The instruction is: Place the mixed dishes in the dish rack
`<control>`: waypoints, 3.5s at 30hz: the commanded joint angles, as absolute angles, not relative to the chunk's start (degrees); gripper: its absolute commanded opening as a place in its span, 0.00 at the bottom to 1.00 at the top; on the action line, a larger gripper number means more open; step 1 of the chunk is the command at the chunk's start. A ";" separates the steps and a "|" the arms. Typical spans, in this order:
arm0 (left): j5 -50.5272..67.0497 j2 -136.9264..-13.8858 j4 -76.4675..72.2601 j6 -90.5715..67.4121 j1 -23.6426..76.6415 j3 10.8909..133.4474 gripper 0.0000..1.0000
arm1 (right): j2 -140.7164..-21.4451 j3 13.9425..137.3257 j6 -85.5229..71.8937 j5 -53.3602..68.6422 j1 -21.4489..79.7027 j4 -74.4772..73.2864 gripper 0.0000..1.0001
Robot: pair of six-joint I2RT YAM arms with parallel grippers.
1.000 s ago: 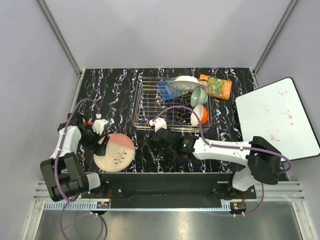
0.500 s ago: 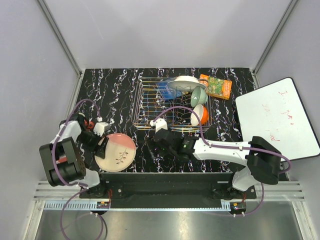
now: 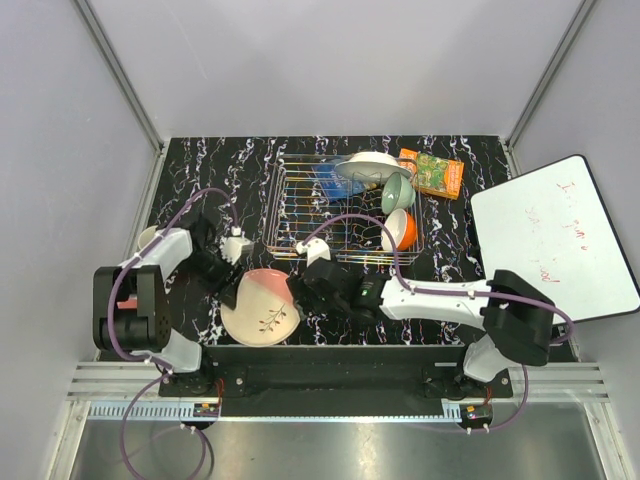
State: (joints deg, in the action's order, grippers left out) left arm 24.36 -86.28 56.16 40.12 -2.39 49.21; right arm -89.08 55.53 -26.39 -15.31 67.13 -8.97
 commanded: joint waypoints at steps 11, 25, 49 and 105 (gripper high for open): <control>22.51 -93.07 50.72 35.42 -0.09 53.09 0.65 | -96.24 60.47 -27.33 -10.81 65.39 -6.77 0.85; 21.80 -96.86 48.78 36.38 0.88 53.00 0.10 | -95.27 59.33 -27.51 -10.90 65.30 -5.63 0.85; 20.39 -81.39 51.33 43.42 1.76 56.69 0.00 | -90.97 51.24 -24.17 -0.36 61.88 8.52 0.97; 22.67 -79.98 46.50 34.11 12.20 61.26 0.00 | -108.73 46.94 -31.73 30.59 53.26 45.09 0.67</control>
